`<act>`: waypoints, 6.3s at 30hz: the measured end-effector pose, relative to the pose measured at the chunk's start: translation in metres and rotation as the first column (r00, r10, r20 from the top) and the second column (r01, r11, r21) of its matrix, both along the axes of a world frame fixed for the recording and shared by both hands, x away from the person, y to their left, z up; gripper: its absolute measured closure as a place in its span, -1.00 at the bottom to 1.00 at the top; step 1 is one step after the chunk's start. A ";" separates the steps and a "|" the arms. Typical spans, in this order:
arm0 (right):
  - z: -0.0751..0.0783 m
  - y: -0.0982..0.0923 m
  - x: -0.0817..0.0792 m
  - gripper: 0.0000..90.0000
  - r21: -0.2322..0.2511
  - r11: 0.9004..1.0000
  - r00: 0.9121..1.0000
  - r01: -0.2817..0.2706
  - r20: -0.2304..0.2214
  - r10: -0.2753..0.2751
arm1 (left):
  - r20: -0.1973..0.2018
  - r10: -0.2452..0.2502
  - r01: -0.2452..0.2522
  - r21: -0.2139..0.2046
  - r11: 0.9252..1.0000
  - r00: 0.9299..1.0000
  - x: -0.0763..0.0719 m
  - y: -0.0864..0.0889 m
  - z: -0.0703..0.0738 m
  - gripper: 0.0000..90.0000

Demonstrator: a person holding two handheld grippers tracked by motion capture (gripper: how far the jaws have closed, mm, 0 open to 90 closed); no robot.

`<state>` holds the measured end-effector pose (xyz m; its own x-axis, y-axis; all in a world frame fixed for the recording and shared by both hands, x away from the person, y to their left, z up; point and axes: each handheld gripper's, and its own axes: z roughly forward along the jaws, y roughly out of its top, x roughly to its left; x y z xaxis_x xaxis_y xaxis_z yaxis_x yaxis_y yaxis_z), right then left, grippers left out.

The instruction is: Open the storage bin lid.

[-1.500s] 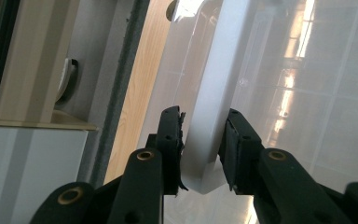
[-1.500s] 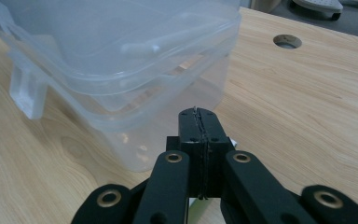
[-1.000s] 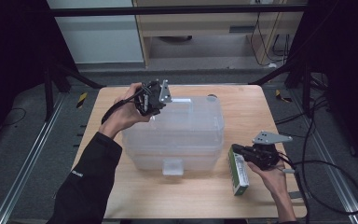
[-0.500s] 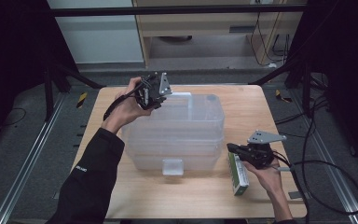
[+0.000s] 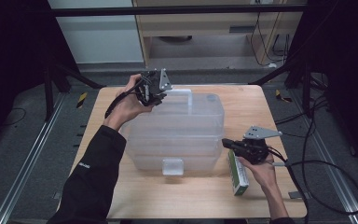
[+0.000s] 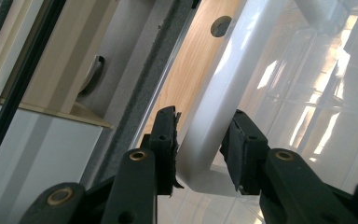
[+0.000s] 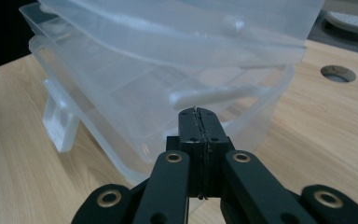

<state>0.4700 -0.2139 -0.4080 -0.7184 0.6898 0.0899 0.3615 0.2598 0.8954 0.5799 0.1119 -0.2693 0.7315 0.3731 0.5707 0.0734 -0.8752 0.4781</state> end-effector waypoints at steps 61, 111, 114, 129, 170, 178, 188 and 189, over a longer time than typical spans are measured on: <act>0.006 0.004 0.000 1.00 0.027 0.999 1.000 0.018 0.001 -0.018 | -0.069 0.452 -0.382 -0.654 0.653 0.889 -0.110 0.201 -0.067 0.84; 0.022 0.005 0.007 1.00 0.031 0.999 1.000 0.008 0.000 -0.008 | -0.165 0.241 -0.289 -0.643 0.709 0.956 -0.115 0.145 -0.114 0.99; 0.027 0.006 0.009 1.00 0.036 0.999 1.000 0.004 0.008 -0.004 | -0.155 0.245 -0.285 -0.643 0.711 0.957 -0.113 0.143 -0.110 0.99; 0.033 0.009 0.019 1.00 0.051 0.999 0.999 -0.005 0.032 0.003 | -0.141 0.247 -0.276 -0.675 0.684 0.959 -0.101 0.138 -0.105 0.99; 0.029 0.008 0.021 1.00 0.022 1.000 1.000 0.003 0.023 -0.003 | -0.081 0.295 -0.273 -0.660 0.699 0.952 -0.086 0.134 -0.114 0.26; 0.029 0.009 0.022 1.00 0.023 1.000 1.000 0.005 0.023 -0.006 | -0.067 0.297 -0.266 -0.659 0.704 0.953 -0.086 0.135 -0.113 0.40; 0.030 0.009 0.020 0.94 0.013 1.000 0.999 0.021 0.024 -0.022 | -0.081 0.312 -0.285 -0.661 0.694 0.947 -0.088 0.138 -0.110 0.56; 0.030 0.009 0.020 0.94 0.013 1.000 0.999 0.021 0.024 -0.022 | -0.081 0.312 -0.285 -0.661 0.694 0.947 -0.088 0.138 -0.110 0.56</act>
